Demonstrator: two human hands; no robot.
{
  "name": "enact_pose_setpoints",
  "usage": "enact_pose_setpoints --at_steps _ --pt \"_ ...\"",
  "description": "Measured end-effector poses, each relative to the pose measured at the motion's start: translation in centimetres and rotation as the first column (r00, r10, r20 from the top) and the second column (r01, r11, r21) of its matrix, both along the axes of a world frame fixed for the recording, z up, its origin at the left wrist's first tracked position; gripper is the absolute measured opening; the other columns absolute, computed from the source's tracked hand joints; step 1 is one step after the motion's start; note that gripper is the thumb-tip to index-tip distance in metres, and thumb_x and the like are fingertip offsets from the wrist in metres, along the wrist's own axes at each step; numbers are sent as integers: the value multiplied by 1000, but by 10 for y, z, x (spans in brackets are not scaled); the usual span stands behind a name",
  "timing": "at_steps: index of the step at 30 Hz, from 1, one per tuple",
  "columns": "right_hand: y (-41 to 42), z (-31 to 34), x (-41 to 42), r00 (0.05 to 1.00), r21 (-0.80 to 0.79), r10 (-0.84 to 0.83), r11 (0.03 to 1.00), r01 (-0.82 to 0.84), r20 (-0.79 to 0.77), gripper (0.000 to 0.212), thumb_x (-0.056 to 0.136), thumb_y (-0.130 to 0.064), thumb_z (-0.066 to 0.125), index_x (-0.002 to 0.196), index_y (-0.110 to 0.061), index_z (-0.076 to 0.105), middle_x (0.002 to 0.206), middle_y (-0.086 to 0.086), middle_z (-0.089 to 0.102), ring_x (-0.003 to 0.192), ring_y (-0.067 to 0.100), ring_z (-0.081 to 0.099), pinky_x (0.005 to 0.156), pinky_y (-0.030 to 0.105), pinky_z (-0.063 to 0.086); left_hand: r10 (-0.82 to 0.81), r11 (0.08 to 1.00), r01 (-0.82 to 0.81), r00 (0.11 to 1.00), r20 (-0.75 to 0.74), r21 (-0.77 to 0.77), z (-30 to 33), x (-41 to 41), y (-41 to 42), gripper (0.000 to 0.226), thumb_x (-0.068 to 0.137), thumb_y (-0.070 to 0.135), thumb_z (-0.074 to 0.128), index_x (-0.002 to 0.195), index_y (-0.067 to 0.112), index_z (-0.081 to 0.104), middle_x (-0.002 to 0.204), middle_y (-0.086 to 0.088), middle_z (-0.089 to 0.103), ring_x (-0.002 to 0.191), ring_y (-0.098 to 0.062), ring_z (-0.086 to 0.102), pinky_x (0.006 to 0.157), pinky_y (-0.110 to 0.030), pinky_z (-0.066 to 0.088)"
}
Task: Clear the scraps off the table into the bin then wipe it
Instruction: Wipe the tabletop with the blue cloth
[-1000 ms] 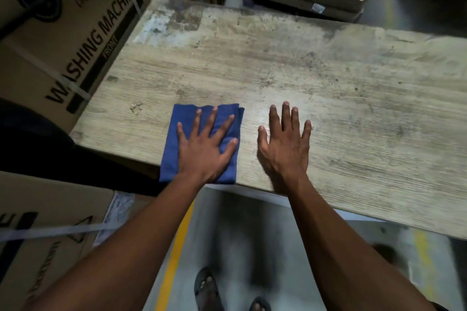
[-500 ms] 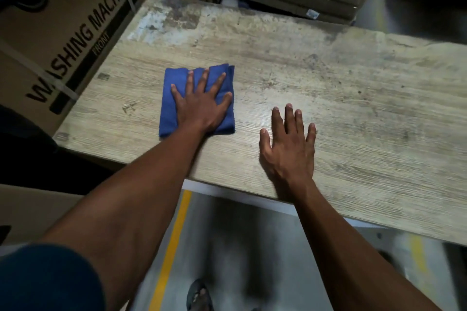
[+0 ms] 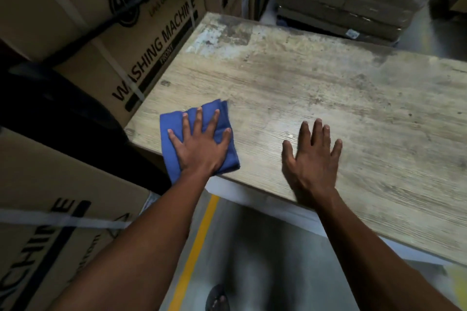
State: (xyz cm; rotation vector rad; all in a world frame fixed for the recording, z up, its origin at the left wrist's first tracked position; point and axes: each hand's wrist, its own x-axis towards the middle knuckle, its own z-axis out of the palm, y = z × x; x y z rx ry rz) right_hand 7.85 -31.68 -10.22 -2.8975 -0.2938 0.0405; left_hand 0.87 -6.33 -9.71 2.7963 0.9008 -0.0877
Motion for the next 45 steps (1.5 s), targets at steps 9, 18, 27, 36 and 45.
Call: enact_pose_setpoints --at_steps 9,18,27,36,45 --pt "80 -3 17 998 15 44 999 -43 -43 81 107 -67 18 174 -21 7 181 10 -7 168 30 -7 130 65 -6 286 958 -286 958 -21 -21 4 20 68 71 102 79 15 168 55 0 181 10 -7 167 -28 -15 123 -76 -8" --pt "85 2 13 1000 29 10 1000 -10 -2 80 106 -65 18 173 -22 11 182 8 -5 168 27 -5 131 65 -3 387 922 -387 922 -9 -28 2 4 46 69 104 76 15 168 54 1 182 8 -8 166 -31 -16 123 -77 -8" --pt "84 -6 17 1000 7 4 1000 -4 10 82 105 -68 18 173 -23 11 182 7 -4 168 27 -4 131 64 -3 422 904 -425 905 -52 -58 7 20 91 71 103 78 13 168 54 -1 181 8 -11 166 -33 -17 121 -79 -7" --pt "86 -5 17 1000 -10 -9 1000 9 6 81 106 -68 14 174 -23 8 181 7 -7 168 27 -6 131 63 -5 264 964 -265 964 -10 -20 1 5 25 70 102 80 12 167 57 -2 181 11 -9 166 -28 -17 122 -77 -8" --pt "86 -8 17 1000 -3 -9 1000 9 4 78 108 -64 13 174 -24 5 181 7 -11 168 26 -10 131 63 -7 226 973 -228 973 -44 -42 12 58 96 73 102 80 10 169 53 0 181 8 -9 166 -31 -16 123 -79 -5"
